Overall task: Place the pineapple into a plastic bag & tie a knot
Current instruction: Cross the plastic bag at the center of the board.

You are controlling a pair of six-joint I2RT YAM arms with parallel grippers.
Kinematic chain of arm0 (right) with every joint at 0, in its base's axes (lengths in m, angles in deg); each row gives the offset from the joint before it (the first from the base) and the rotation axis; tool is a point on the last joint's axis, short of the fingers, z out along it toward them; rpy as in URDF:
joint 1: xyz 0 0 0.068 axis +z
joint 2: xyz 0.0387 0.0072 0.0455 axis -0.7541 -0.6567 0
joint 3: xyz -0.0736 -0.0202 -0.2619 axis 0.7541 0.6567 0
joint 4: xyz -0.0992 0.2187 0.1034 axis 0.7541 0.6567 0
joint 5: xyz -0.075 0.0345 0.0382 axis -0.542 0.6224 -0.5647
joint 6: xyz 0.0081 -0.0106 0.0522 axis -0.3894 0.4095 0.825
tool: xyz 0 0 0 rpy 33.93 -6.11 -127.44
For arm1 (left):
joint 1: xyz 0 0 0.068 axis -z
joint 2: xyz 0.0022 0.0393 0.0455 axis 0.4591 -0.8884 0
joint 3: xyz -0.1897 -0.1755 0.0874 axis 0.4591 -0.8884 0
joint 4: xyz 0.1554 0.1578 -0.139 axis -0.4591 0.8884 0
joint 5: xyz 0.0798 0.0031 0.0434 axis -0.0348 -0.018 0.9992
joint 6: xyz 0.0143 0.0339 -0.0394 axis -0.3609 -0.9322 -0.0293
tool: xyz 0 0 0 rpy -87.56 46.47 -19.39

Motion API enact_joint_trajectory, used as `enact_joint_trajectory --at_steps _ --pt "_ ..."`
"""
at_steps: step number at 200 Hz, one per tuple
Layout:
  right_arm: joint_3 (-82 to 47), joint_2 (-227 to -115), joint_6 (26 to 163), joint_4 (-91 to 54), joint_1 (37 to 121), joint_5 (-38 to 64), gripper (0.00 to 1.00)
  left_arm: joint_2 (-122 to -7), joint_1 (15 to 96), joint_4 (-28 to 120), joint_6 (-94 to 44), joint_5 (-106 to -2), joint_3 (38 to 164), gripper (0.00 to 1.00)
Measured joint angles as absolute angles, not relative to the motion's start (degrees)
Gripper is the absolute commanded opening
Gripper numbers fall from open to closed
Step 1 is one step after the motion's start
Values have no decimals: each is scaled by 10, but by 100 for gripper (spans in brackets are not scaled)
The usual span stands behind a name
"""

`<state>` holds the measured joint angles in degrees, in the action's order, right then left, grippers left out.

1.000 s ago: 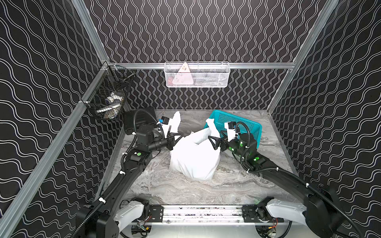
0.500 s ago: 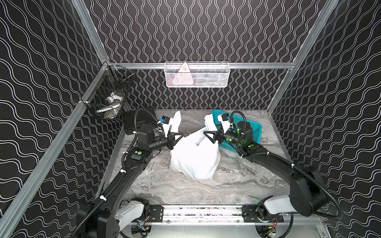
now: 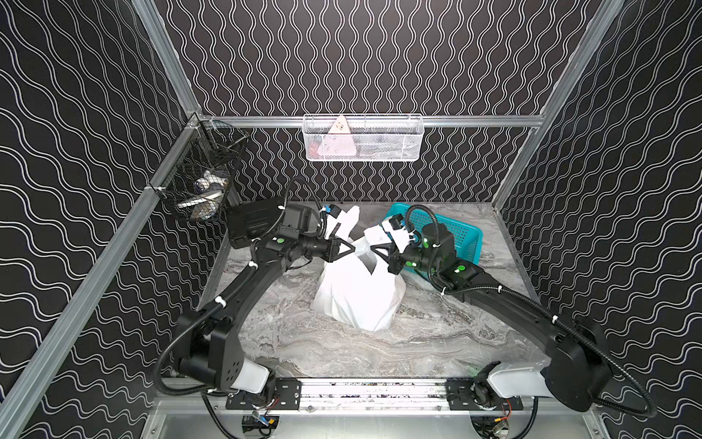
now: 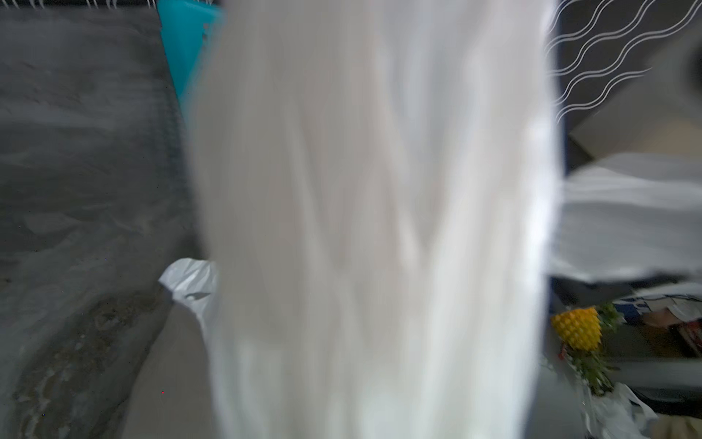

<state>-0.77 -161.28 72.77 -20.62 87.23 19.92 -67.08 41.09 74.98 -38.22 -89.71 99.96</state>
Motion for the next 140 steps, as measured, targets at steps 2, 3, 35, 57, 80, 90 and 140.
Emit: enact_joint_trajectory --at_steps 2,3,35,57,80,90,140 --pt "-11 -1613 721 -198 877 191 0 -674 411 754 -385 -898 1001 0" --pt "-14 -1614 716 -192 880 187 0 -675 411 756 -386 -899 1002 0" --pt "-84 -1648 631 -95 930 90 0 -691 420 796 -429 -932 1015 0" --pt "-119 -1676 596 -60 935 53 0 -677 421 787 -447 -961 999 20" --pt "-141 -1698 573 -32 941 34 0 -666 422 775 -453 -987 988 45" --pt "-147 -1702 567 -21 946 35 0 -666 422 774 -459 -994 988 53" --pt "-155 -1708 545 5 951 38 0 -650 405 691 -419 -1030 975 82"
